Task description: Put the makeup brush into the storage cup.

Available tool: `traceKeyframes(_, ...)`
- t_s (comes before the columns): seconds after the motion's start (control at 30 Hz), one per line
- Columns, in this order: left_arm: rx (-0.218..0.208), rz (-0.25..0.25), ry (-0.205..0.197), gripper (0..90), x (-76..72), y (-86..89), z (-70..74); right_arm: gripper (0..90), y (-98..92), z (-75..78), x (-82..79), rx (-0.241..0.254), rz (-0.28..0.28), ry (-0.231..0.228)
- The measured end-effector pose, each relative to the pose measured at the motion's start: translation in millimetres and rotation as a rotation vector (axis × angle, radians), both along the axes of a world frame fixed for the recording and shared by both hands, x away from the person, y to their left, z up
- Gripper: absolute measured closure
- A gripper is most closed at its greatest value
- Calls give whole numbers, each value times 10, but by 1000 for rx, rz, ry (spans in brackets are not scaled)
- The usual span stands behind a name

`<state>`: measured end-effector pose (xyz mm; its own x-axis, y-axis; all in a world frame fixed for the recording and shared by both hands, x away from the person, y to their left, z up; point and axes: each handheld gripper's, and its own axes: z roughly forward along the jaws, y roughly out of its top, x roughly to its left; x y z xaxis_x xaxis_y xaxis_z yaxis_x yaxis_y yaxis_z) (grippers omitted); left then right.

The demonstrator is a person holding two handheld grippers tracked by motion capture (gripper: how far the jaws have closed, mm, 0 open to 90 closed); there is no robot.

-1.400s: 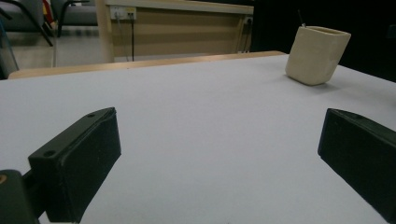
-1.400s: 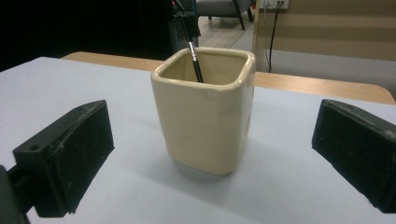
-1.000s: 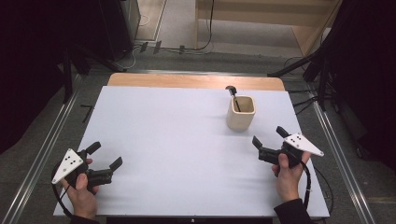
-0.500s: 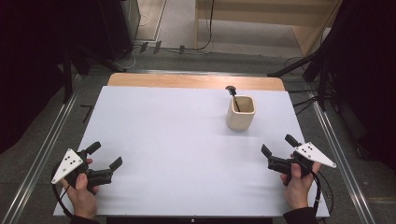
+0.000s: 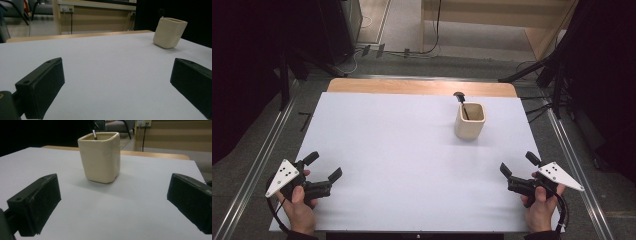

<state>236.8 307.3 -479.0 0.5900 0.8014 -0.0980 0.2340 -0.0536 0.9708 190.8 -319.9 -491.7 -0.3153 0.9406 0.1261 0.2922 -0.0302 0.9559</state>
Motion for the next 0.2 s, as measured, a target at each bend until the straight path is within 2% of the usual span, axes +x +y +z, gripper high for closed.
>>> traceKeyframes(0.2, 4, -1, -2, 1, 3, -3, 3, 0, -59, 1, -68, -1, -1, -9)
